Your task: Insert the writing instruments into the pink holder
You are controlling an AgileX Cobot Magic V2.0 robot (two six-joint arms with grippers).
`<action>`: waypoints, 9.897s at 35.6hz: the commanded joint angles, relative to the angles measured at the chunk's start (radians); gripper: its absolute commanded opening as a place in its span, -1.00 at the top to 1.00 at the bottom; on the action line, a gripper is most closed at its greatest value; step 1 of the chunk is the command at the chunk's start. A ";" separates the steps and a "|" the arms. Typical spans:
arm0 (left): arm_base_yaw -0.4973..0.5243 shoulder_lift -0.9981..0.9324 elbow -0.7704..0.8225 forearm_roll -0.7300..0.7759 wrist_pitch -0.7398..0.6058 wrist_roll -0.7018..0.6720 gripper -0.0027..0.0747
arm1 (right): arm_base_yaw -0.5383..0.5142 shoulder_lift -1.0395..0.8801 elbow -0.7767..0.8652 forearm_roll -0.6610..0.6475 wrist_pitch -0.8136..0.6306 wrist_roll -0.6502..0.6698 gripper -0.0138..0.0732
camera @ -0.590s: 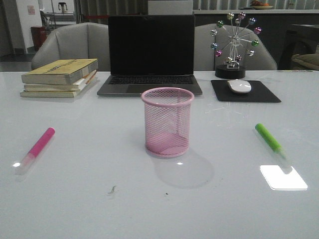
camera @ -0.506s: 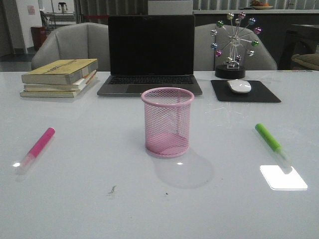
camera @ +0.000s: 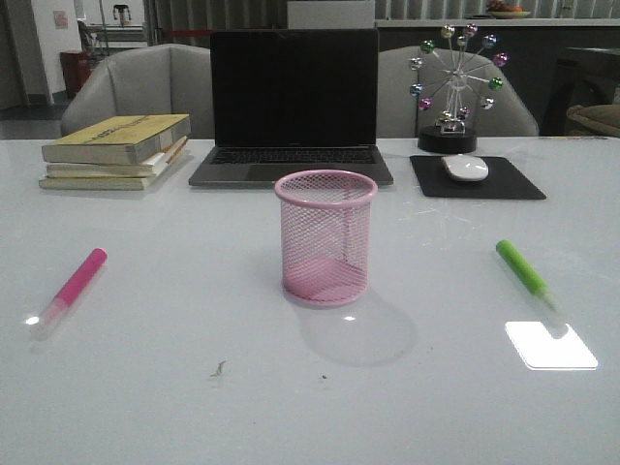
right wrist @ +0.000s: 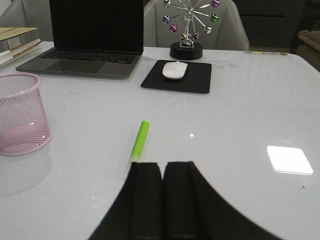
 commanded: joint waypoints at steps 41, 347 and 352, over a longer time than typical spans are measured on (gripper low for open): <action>0.002 -0.018 -0.188 -0.010 -0.431 -0.008 0.69 | -0.001 -0.018 -0.193 0.059 -0.388 0.004 0.55; -0.102 1.742 -1.502 -0.176 0.750 0.035 -0.17 | -0.121 0.604 -0.659 0.040 0.326 -0.108 -0.29; -0.102 1.822 -1.502 -0.176 0.762 0.033 -0.17 | -0.121 0.604 -0.659 0.040 0.326 -0.108 -0.29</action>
